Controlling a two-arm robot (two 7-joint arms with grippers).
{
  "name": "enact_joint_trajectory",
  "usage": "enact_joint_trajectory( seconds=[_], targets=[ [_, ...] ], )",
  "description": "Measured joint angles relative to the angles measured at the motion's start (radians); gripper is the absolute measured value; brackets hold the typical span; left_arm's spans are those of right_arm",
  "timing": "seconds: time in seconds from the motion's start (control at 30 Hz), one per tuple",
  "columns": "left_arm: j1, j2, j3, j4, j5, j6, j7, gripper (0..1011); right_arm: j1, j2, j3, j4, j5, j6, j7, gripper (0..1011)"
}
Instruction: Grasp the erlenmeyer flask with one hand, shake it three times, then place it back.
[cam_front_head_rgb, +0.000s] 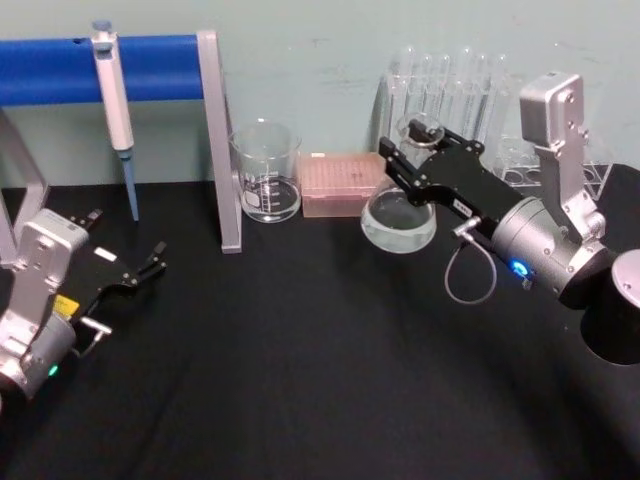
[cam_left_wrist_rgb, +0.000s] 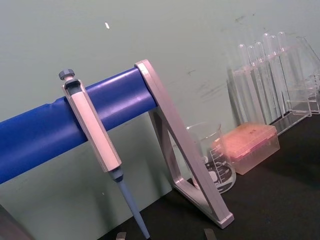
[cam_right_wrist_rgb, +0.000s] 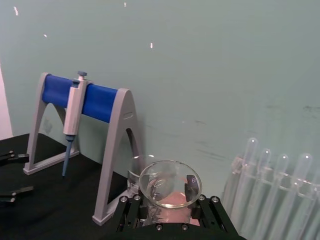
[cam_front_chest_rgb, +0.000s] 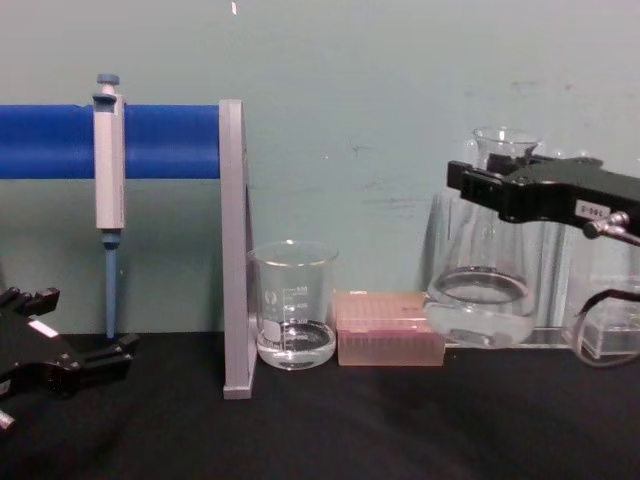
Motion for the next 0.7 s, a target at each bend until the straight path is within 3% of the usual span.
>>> enact_joint_trajectory(
  seconds=[0.33, 0.7],
  targets=[
    [0.000, 0.000, 0.000, 0.000, 0.000, 0.000, 0.000, 1001, -0.012, -0.024, 0.012, -0.002, -0.021, 0.010, 0.004, 448],
    [0.000, 0.000, 0.000, 0.000, 0.000, 0.000, 0.000, 1001, -0.032, -0.047, -0.016, -0.034, -0.028, 0.028, 0.072, 448]
  ],
)
